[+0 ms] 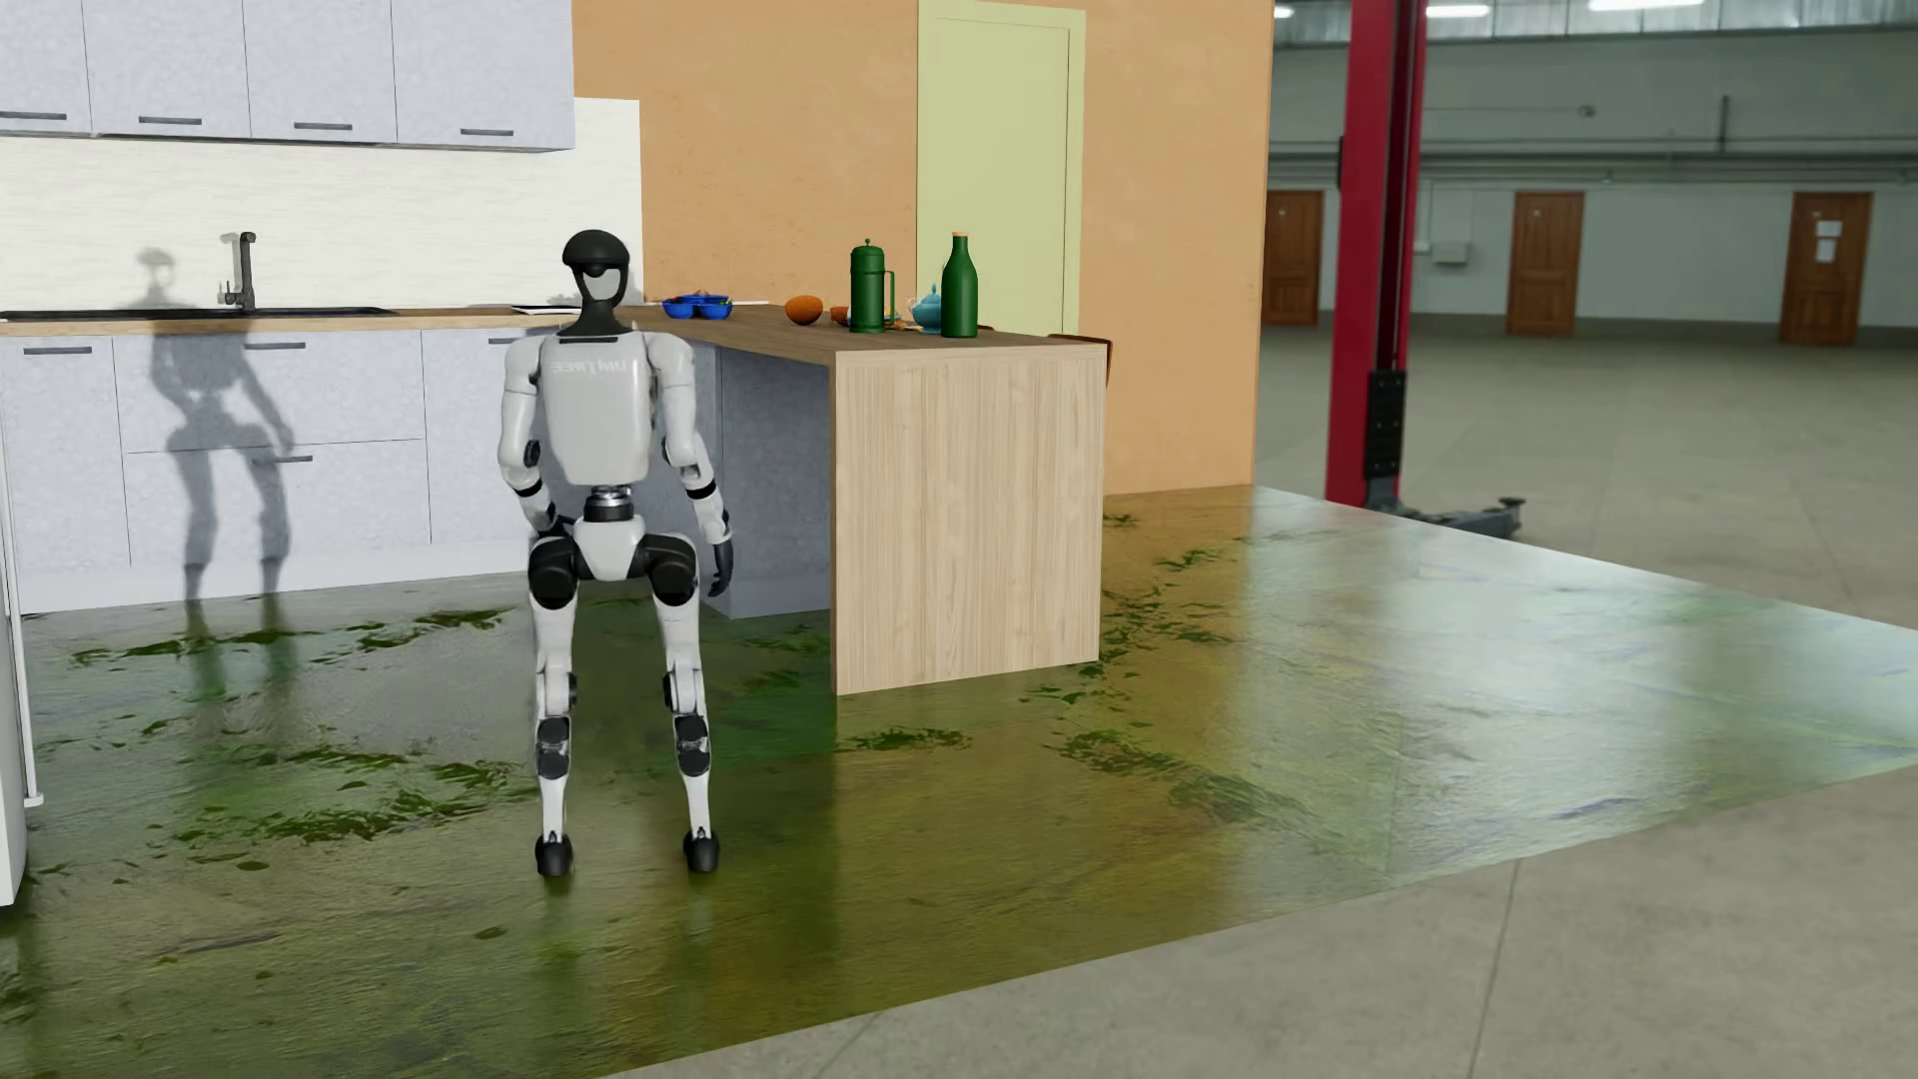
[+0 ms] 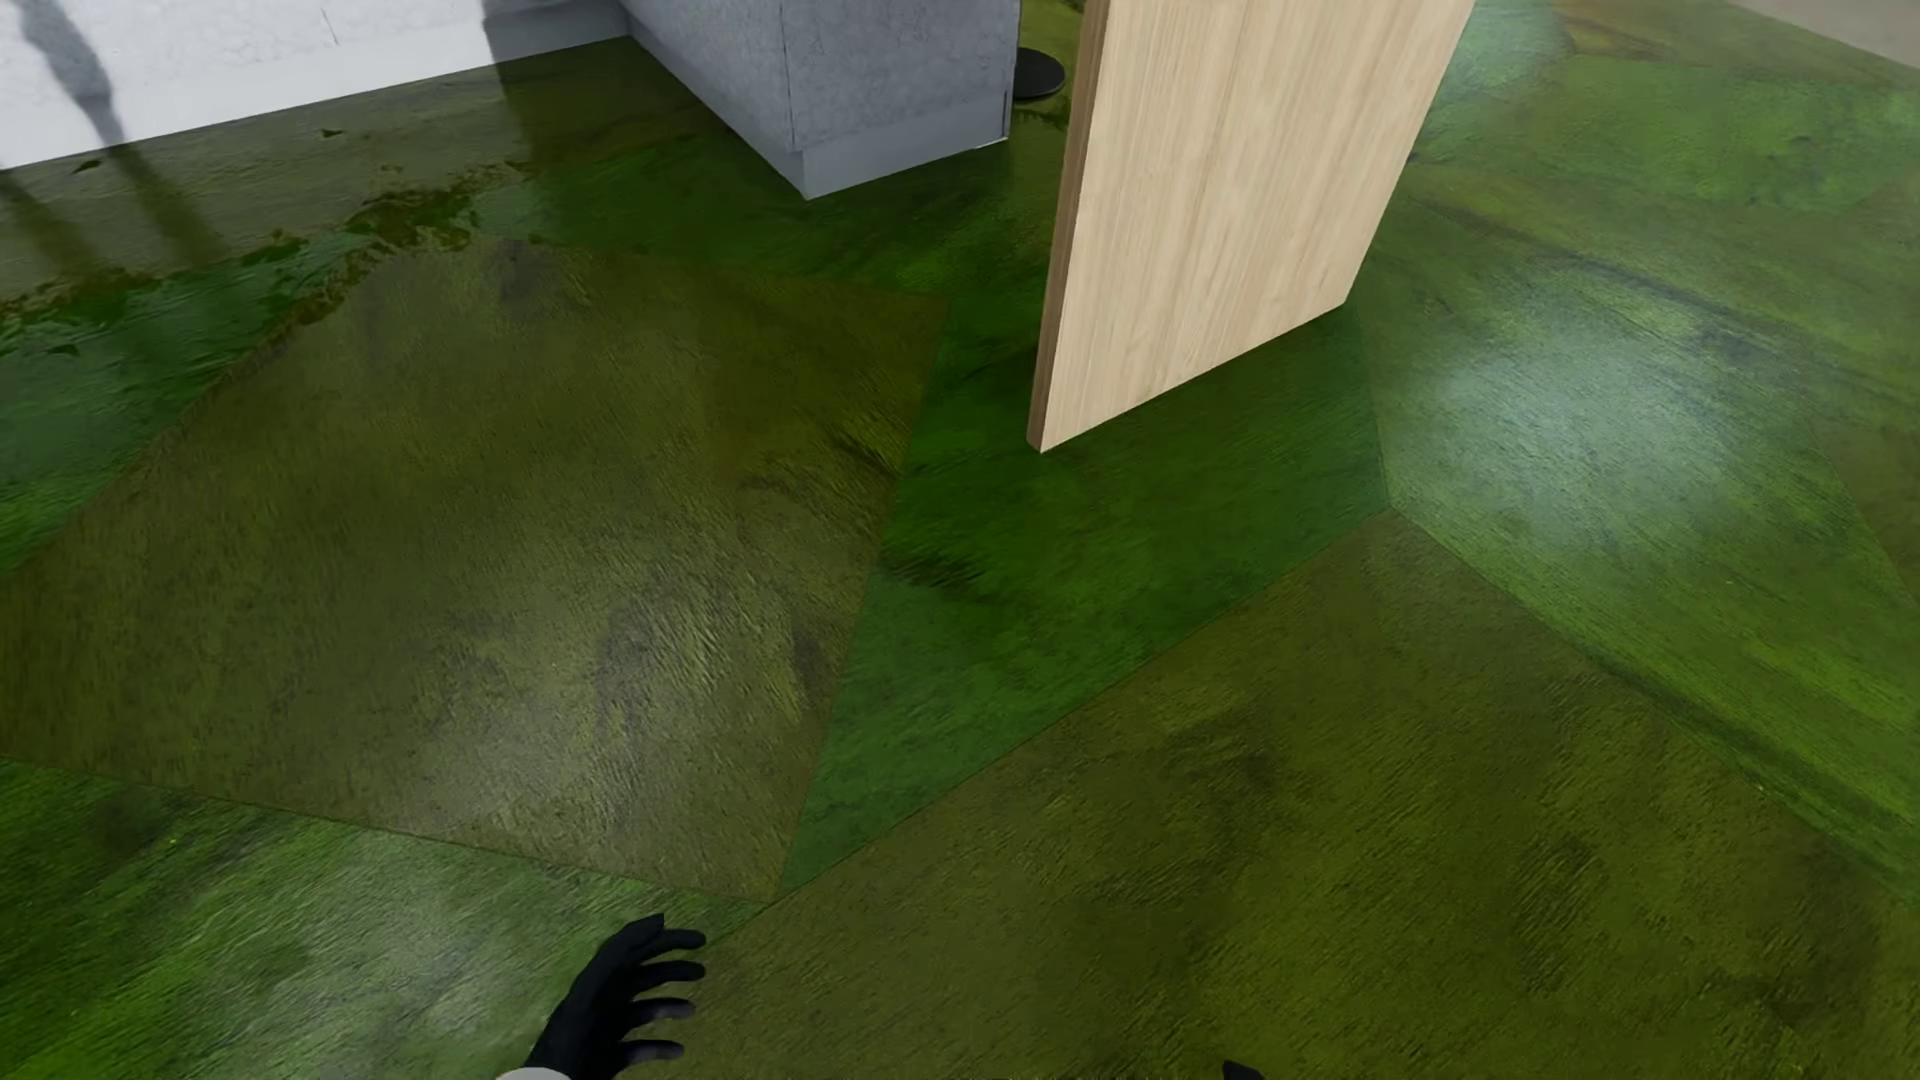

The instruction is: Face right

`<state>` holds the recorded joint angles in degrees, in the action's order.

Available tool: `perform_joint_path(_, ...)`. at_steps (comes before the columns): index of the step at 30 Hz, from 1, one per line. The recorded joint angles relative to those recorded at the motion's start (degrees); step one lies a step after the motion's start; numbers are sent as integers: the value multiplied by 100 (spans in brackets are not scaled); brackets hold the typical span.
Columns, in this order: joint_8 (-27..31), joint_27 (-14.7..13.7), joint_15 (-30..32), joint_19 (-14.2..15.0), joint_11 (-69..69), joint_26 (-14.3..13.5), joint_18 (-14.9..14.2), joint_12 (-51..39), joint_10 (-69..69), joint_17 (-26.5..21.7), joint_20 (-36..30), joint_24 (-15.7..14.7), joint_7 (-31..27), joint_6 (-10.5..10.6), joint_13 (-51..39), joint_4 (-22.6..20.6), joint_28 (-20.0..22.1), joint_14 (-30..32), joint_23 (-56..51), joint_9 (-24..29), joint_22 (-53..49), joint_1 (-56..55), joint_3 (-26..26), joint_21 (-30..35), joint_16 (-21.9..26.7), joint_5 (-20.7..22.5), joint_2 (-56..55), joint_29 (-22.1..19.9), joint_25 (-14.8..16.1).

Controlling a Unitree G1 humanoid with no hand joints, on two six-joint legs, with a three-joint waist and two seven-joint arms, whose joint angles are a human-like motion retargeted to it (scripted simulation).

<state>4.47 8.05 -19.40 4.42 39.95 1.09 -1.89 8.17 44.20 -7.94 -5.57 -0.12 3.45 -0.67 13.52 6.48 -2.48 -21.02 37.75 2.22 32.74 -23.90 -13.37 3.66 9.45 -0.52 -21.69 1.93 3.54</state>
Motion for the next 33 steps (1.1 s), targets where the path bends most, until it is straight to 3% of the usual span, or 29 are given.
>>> perform_joint_path(2, 9, -31, 6, -5, 28, -31, -34, 313, -1, 60, 184, 23, 87, -95, 53, 66, -17, -55, -146, -21, -55, 77, -194, -75, 150, -8, -24, 11, 9)
perform_joint_path(6, -80, 119, 131, -6, -157, 253, -104, 153, -95, -130, 118, 202, -11, -77, -12, 113, -29, -97, -4, -88, -48, 158, -161, -95, 49, -19, -13, 4, -120)
perform_joint_path(8, 23, 105, 68, -18, -31, 77, -158, 204, -104, -28, 92, 173, -189, -121, 16, 18, -36, -186, 38, -118, -100, 195, -134, -92, 131, 8, -109, 6, -177)
perform_joint_path(11, 164, -107, 99, -7, 117, 159, -279, 149, 622, 44, 48, -26, -164, -119, 190, 101, -15, 38, -87, 62, -145, -29, -144, -36, 29, 60, -196, 20, -241)
perform_joint_path(13, 267, -362, 197, -1, 25, 251, -420, 46, 24, 25, 66, -38, -425, 19, 258, 26, -66, -280, 66, -15, 6, 291, -215, -130, -6, 144, -263, -124, -124)
perform_joint_path(14, 207, -355, 307, 41, -111, 212, -290, 147, -205, 70, 206, -49, -321, 34, 107, 51, -89, -246, -13, -44, 49, 384, -453, -20, 41, 90, -261, -166, -93)
perform_joint_path(15, -10, -321, 234, -203, -57, 179, -322, 110, -291, 87, 131, -50, -227, -1, 128, 95, -110, -220, -76, -32, 77, 495, -401, -18, 115, -56, -267, -177, -84)
perform_joint_path(16, -139, -277, 181, 86, 8, 173, -343, 25, -245, 9, 51, -27, -147, -18, 151, 154, -116, -255, -20, -43, 9, 517, -185, 13, 103, -165, -309, -165, -89)
perform_joint_path(19, 56, -125, 437, -33, -2, 147, -412, 231, 375, -27, 28, 92, -218, 8, 84, 177, -98, -17, -57, -36, -337, 192, 111, -137, 46, -48, -472, -83, -120)
perform_joint_path(20, 183, -228, 560, -26, -129, 289, -376, 151, 755, -16, 57, 134, -359, 77, 257, 158, -110, 228, -135, 26, -279, 23, 113, -74, 44, 65, -439, -149, -59)
perform_joint_path(22, 312, -591, 628, -72, -400, 420, -267, 154, -409, -26, 120, 233, -593, 284, 511, 147, -144, -317, -128, -135, 7, 587, -315, -188, 176, 235, -521, -285, 257)
perform_joint_path(23, 269, -664, 447, -305, -313, 366, -644, 83, -697, -51, 253, 240, -465, 170, 493, 116, -160, -252, -92, -90, 163, 809, -546, -155, 239, 117, -528, -256, 332)
perform_joint_path(24, 55, -631, 208, -497, -99, 300, -727, -59, -493, -15, 173, 186, -386, 99, 440, 157, -127, -266, -88, -28, 93, 753, -454, -132, 192, -25, -642, -208, 297)
perform_joint_path(25, 4, -558, 165, 52, 31, 164, -621, -160, -147, 31, 67, 118, -340, 24, 375, 195, -79, -281, -7, 12, 67, 618, -267, -135, 127, -92, -727, -130, 211)
perform_joint_path(26, 102, -453, 700, -214, 5, 77, -384, -124, 343, -68, 6, 49, -325, -36, 209, 177, -27, -247, 196, 24, -123, 382, -107, -114, -1, -38, -795, 0, 109)
perform_joint_path(27, 225, -366, 881, 13, -149, -2, -160, -21, 597, -99, -75, 51, -439, 64, 269, 164, -12, -249, 84, -16, -80, 218, 12, -125, -95, 88, -837, 108, 92)
perform_joint_path(28, 260, -348, 871, 25, -284, -6, -16, 163, 159, -90, -112, 104, -579, 185, 348, 160, -53, -526, -55, -96, 8, 376, -97, -145, -15, 190, -881, 89, 143)
perform_joint_path(29, 156, -316, 631, -442, -257, 38, -501, 380, -402, 97, 116, 149, -478, 98, 218, 165, -140, -494, -84, -97, 212, 718, -420, -218, 157, 118, -898, -84, 147)
perform_joint_path(30, -26, -248, 341, -516, -172, 270, -755, 344, -401, 139, 122, 170, -321, 41, 235, 239, -163, -513, -284, -72, 133, 768, -474, -146, 227, 18, -969, -209, 111)
perform_joint_path(31, -199, -266, -110, -859, 159, 432, -668, 167, -371, 122, 60, 193, -175, -55, 330, 273, -154, -558, -233, -80, 139, 834, -358, -104, 201, -83, -1060, -268, 89)
perform_joint_path(32, -329, -267, -497, -1081, 586, 520, -395, -114, -210, 108, 36, 203, -70, -227, 415, 241, -116, -673, -176, -75, 156, 847, -169, -69, 154, -248, -1208, -256, 26)
perform_joint_path(33, -270, -255, 9, -113, 601, 488, -427, -209, 748, -113, 58, 181, -123, -295, 233, 270, -46, -499, 101, -12, -73, 410, 47, 62, 154, -297, -1266, -154, -34)
